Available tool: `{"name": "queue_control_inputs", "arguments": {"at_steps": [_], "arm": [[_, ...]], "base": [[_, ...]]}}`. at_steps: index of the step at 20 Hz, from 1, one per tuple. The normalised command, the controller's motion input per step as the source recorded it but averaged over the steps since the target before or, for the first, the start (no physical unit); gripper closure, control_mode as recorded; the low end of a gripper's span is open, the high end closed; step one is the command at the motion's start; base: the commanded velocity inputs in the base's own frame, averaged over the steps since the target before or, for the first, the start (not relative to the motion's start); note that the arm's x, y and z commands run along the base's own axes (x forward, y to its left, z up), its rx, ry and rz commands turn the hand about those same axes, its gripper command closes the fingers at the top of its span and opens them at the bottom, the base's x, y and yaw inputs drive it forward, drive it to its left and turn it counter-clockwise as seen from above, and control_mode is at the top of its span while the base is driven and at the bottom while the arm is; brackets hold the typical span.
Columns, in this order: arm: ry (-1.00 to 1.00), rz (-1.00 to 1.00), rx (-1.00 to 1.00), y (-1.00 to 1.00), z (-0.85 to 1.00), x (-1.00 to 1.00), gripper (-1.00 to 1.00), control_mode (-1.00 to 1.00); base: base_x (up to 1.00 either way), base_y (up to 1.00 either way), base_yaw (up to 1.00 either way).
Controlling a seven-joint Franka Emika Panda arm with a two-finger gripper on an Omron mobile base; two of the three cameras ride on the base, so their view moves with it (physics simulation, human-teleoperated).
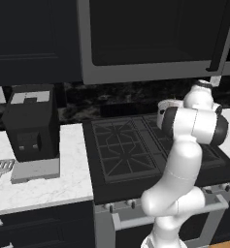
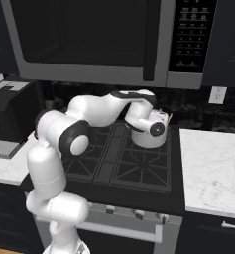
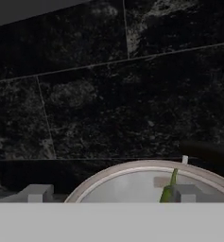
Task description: Put the bell pepper and eggplant in the pot. Retrieve the spatula and lightly stir the vegetables in the pot.
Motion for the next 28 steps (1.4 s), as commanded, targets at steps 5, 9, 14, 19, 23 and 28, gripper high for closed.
{"name": "queue_control_inputs", "arguments": {"at_steps": [5,9,14,19,23,28], "arm": [[-0.28,0.0,0.0,-0.12,0.22,-0.8,-1.0,-1.0],[-0.32,0.0,0.0,-0.1,0.34,-0.89,-1.0,-1.0],[-0.18,0.0,0.0,-0.05,0.75,-1.0,-1.0,-1.0],[0.05,-0.01,0.0,0.06,1.0,-1.0,-1.0,-1.0],[0.21,-0.02,0.0,0.18,1.0,-0.96,-1.0,-1.0],[0.28,-0.01,0.0,0.28,0.91,-0.89,-1.0,-1.0]], "base": [[0.0,0.0,0.0],[0.0,0.0,0.0],[0.0,0.0,0.0],[0.0,0.0,0.0],[0.0,0.0,0.0],[0.0,0.0,0.0]]}}
